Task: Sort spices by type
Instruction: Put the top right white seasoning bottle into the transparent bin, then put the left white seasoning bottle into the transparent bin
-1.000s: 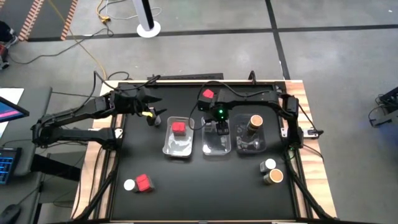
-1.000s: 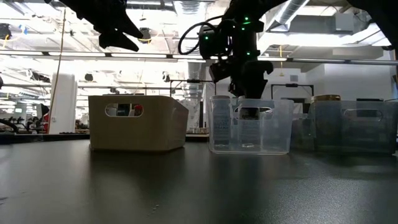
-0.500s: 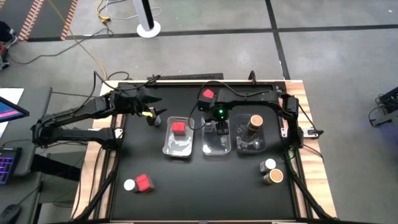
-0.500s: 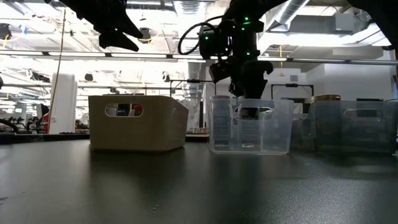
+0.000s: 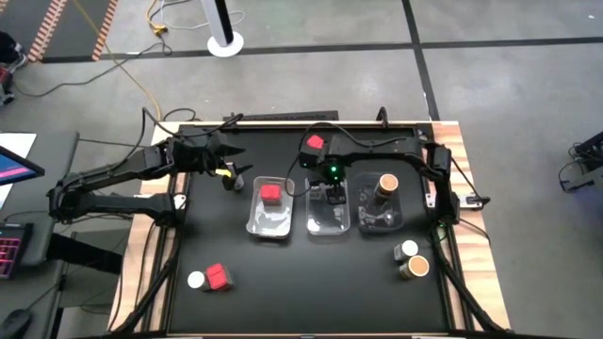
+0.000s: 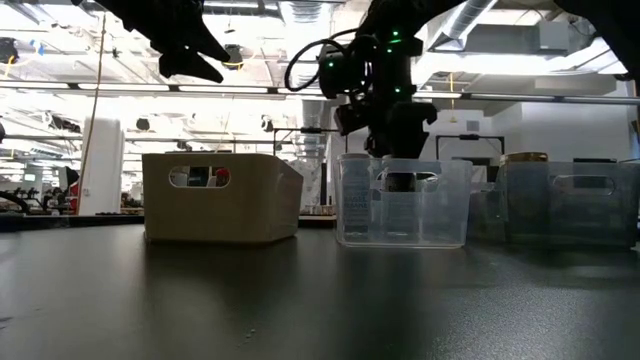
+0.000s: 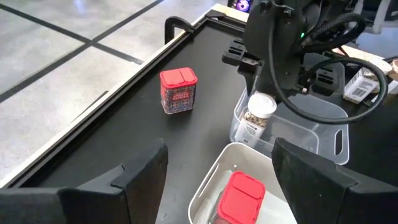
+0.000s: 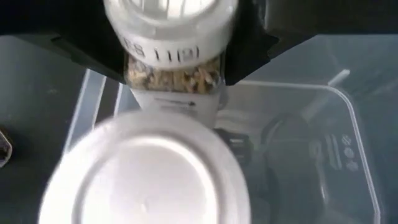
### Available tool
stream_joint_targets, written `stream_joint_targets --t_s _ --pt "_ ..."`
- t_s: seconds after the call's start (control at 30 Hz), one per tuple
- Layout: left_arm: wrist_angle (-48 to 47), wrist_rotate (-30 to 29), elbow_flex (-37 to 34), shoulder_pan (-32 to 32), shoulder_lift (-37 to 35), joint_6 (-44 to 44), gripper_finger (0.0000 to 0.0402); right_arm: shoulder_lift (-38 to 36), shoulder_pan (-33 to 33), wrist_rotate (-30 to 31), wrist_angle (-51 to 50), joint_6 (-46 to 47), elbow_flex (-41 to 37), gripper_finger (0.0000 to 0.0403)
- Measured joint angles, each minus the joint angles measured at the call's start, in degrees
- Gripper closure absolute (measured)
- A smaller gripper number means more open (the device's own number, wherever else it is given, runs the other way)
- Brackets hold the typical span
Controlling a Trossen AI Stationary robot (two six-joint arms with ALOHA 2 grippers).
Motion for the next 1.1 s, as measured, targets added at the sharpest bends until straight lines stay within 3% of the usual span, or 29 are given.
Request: stream_joint_targets --t_s 0.37,0.53,0.73,1.1 --pt "-0.02 0.00 0.00 -0.01 0.00 0.00 0.0127 -5.03 -0.83 0.02 -3.13 0.45 0.02 0.0105" --pt "-0.02 0.00 0.00 -0.01 0.00 0.00 0.0127 -11.98 -2.09 0.02 -2.69 6.26 0.07 0.0104" --pt "-0.02 0.00 0.00 0.00 -0.01 0.00 0.0127 -20.90 -3.80 0.07 -1.28 21.93 0.13 0.0104" --pt "-0.02 0.00 0.00 -0.01 -0.01 0.00 0.0127 -34.33 0.29 1.96 -0.41 26.59 0.13 0.0104"
